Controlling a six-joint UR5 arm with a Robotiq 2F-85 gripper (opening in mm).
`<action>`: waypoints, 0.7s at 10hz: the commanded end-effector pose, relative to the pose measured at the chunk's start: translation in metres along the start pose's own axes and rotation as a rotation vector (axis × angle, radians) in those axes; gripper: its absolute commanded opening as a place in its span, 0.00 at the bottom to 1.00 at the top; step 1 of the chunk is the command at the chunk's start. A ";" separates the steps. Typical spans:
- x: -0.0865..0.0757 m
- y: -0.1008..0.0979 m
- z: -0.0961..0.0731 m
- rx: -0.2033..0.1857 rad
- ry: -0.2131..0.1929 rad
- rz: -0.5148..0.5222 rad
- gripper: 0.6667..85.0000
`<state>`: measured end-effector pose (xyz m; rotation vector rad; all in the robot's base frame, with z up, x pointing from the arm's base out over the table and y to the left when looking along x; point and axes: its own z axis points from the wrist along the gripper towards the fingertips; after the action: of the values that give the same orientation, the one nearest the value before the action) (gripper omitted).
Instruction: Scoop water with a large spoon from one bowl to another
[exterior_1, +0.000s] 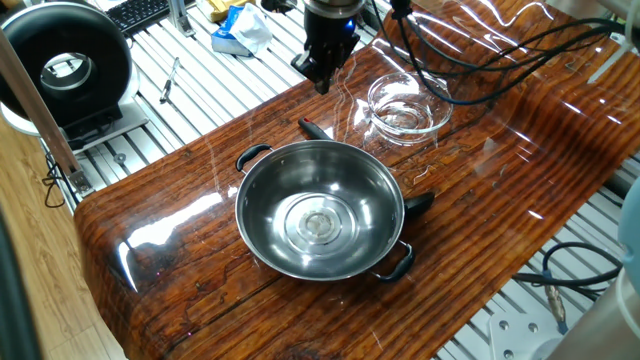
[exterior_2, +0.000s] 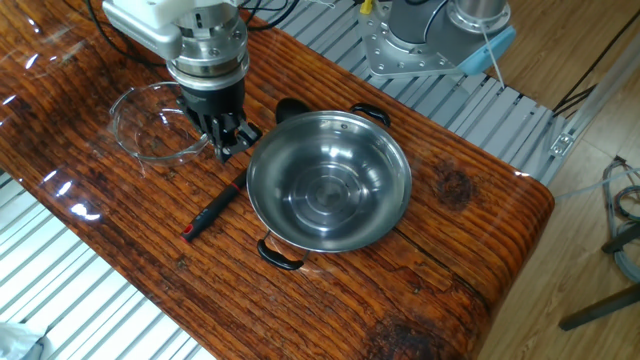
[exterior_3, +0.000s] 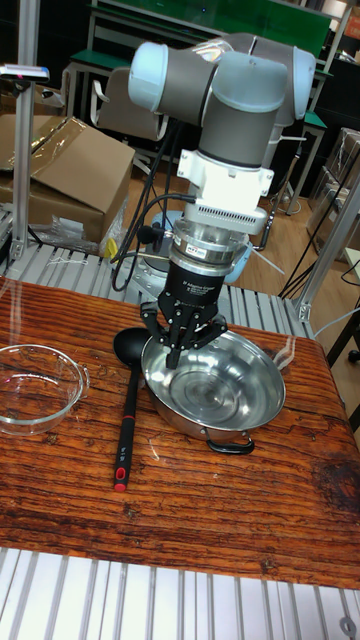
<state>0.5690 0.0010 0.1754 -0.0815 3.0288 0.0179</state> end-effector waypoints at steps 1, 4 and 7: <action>0.002 -0.004 0.012 -0.018 -0.032 -0.020 0.00; 0.011 -0.005 0.023 -0.035 -0.029 -0.010 0.00; 0.013 -0.002 0.030 -0.064 -0.048 -0.004 0.00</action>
<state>0.5608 -0.0035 0.1497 -0.1015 2.9994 0.0681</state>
